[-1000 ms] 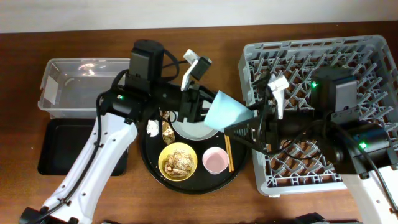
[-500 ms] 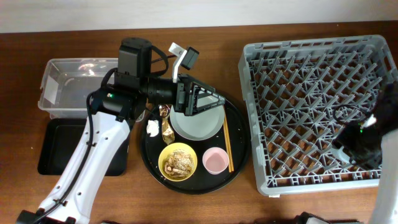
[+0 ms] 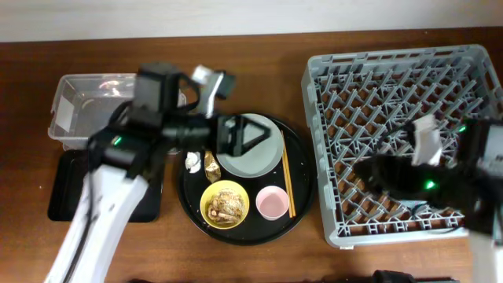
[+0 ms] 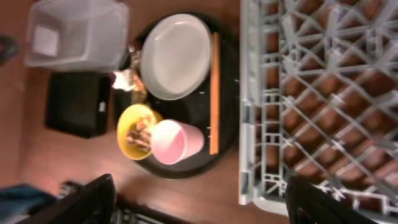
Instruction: Sort waste into correct bins and load items into the dishwasher rack
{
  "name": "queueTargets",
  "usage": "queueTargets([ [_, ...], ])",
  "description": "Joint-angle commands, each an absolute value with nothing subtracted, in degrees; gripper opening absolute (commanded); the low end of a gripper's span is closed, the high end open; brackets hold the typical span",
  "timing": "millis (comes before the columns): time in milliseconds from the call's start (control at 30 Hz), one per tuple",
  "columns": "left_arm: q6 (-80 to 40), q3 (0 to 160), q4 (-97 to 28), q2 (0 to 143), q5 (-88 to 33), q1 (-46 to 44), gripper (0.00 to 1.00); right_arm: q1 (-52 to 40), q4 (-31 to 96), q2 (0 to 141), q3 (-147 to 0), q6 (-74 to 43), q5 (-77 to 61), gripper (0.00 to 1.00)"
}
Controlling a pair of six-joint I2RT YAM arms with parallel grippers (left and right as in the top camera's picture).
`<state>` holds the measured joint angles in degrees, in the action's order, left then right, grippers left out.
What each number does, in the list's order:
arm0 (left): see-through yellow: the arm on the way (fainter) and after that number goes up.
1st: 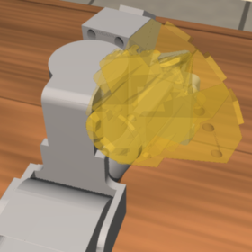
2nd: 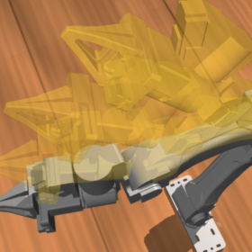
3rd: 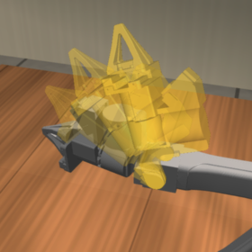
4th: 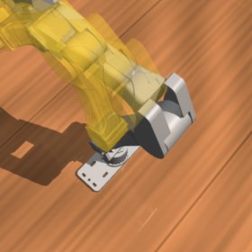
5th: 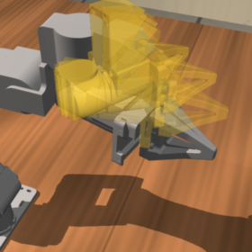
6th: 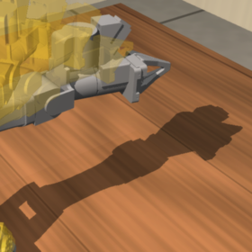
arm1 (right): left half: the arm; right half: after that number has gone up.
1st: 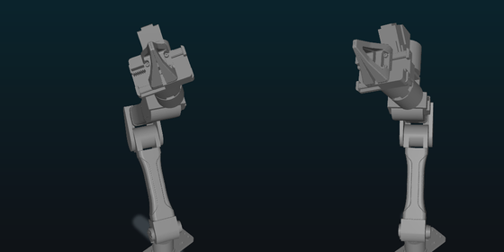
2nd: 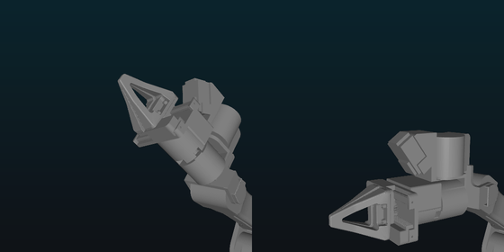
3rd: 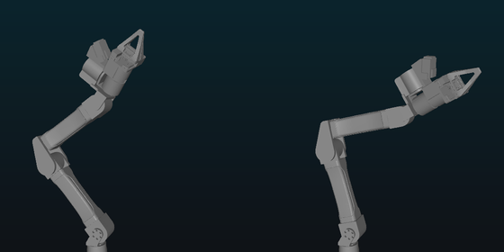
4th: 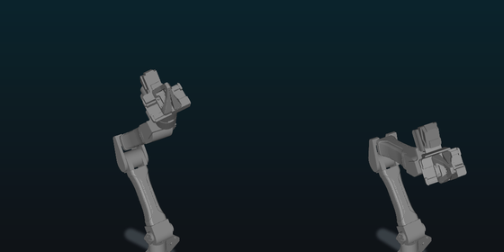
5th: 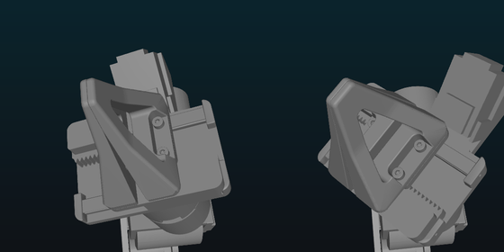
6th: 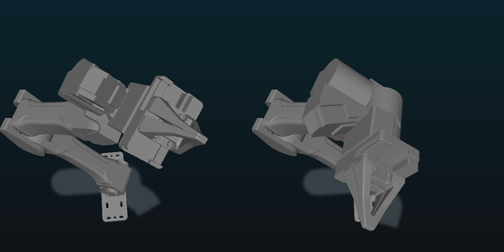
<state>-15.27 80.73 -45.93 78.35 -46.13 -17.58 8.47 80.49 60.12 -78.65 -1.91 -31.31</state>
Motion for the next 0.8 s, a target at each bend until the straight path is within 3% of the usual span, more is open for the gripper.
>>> queueTargets([
  [0,-13.23,81.06,-53.84,70.57,-17.37,-17.39,1.0,-4.99,79.85,57.36,-78.74,-11.64,-22.81,0.82],
  [167,-13.45,81.06,-58.78,60.05,-8.93,-15.73,1.0,-30.39,76.47,70.04,-77.67,-24.97,-11.97,0.79],
  [200,-13.72,81.06,-59.27,58.81,-8.49,-14.9,1.0,-33.47,76.55,74.13,-77.67,-26.85,-10.33,0.77],
  [233,-14.76,81.06,-60.07,57.21,-8.51,-13.52,1.0,-35.77,76.42,79.9,-77.67,-28.69,-9.8,0.64],
  [267,-14.72,81.06,-60.9,56.27,-8.51,-12.34,1.0,-35.99,76.18,83.74,-77.67,-29.04,-9.82,0.6],
  [333,-12.21,81.01,-63.05,55.94,-11.57,-11.84,1.0,-35.86,75.29,84.71,-77.84,-30.06,-7.22,0.6],
  [433,-10.37,79.35,-67.35,63.07,-17.23,-16.14,0.92,-24.16,79.13,70.85,-82.54,-30.85,-0.4,0.62],
  [467,-10.35,79.31,-67.26,66.65,-17.19,-20.32,0.91,-16.23,78.63,64.25,-84.38,-27.22,-0.38,0.72],
  [533,-8.88,79.31,-66.67,74.35,-14.37,-29.45,0.91,-3.42,79.31,53.89,-85.19,-20.21,-5.23,0.78],
  [667,-9.78,79.31,-66.7,91.07,-11.11,-39.38,0.89,-1.48,85.12,51.2,-85.19,-19.73,-5.34,0.81],
  [700,-10.85,79.2,-66.96,94.48,-11.79,-39.4,0.83,-1.48,85.12,51.75,-85.19,-19.73,-5.34,0.82],
  [767,-9.17,77.43,-66.46,96.66,-13.72,-41.43,0.8,-1.48,85.34,53.25,-85.19,-19.73,-5.37,0.84],
])
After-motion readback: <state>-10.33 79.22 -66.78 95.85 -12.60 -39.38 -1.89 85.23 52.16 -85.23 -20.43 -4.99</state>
